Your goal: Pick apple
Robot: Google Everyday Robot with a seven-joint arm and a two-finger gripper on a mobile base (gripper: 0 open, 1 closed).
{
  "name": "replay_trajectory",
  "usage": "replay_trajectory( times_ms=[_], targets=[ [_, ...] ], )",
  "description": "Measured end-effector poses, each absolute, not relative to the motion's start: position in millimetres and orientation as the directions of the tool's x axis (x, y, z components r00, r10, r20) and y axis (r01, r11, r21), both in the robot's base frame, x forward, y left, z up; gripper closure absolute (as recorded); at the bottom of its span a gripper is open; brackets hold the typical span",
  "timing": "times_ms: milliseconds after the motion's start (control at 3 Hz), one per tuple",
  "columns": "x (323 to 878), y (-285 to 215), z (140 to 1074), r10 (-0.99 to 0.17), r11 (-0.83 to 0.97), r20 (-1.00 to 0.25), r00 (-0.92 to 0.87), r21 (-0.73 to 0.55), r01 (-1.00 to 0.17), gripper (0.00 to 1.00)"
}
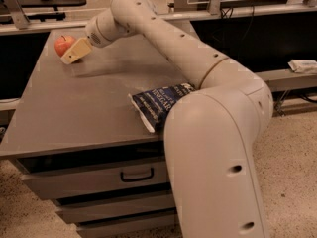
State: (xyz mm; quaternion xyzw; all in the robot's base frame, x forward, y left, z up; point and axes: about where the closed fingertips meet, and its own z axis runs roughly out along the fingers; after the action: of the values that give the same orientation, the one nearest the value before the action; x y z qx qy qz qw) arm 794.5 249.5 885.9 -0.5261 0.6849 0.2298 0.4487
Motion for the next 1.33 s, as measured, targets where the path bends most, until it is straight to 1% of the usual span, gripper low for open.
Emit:
replay_trajectory(
  times_ms=[667, 1000, 1333],
  targets=[
    [806, 294, 868, -0.508, 0.368, -0.859, -0.066, -0.148, -0.918, 0.0],
    [809, 306, 863, -0.494, 0.373, -0.866, -0.074, -0.134, -0.918, 0.15],
    [811, 306, 862, -0.484, 0.38, -0.872, -0.077, -0.13, -0.916, 0.38]
  ],
)
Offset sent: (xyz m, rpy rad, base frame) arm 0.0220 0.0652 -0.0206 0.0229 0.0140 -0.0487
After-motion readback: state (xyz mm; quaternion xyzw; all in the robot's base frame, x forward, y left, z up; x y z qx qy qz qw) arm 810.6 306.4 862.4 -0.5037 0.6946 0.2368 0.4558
